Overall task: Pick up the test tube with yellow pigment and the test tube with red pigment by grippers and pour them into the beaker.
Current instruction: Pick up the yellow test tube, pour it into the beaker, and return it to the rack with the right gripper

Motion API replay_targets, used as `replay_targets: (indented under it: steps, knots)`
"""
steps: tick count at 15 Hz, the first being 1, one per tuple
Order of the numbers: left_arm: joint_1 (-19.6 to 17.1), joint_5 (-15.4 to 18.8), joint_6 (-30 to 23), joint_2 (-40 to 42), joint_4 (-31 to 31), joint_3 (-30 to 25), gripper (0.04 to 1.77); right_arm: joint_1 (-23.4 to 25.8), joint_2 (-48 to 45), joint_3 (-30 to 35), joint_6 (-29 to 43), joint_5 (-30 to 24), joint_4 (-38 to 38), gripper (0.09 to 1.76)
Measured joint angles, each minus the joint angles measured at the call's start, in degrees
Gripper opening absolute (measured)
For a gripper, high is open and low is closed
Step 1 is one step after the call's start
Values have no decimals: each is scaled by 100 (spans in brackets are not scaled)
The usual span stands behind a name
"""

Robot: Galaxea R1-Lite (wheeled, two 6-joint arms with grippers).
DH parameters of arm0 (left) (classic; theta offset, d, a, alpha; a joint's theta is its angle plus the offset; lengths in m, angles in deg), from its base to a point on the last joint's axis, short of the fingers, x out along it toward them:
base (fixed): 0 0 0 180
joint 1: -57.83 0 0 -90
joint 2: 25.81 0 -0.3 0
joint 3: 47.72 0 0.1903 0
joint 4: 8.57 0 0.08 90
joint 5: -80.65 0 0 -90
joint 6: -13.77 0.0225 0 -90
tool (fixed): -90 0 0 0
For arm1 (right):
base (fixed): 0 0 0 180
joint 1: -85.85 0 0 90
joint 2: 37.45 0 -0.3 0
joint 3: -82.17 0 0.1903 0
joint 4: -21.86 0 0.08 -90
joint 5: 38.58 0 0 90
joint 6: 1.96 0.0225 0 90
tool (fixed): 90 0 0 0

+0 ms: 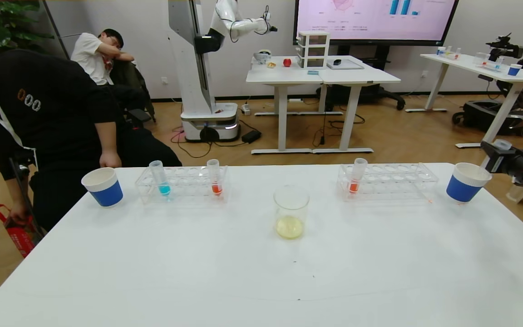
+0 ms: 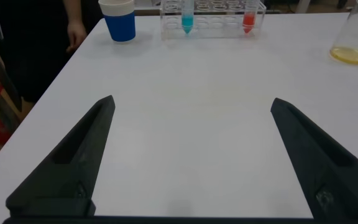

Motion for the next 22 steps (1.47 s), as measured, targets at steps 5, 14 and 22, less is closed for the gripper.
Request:
replay_targets:
  steps: [5, 14, 22]
  knots:
    - [0, -2, -2, 0, 1, 0, 175, -68, 367, 30, 0, 11, -79, 51]
    - [0, -5, -5, 0, 0, 0, 175, -145, 312, 99, 17, 39, -232, 174]
    - [0, 0, -2, 0, 0, 0, 175, -2216, -1506, 723, 68, 1130, 697, 174]
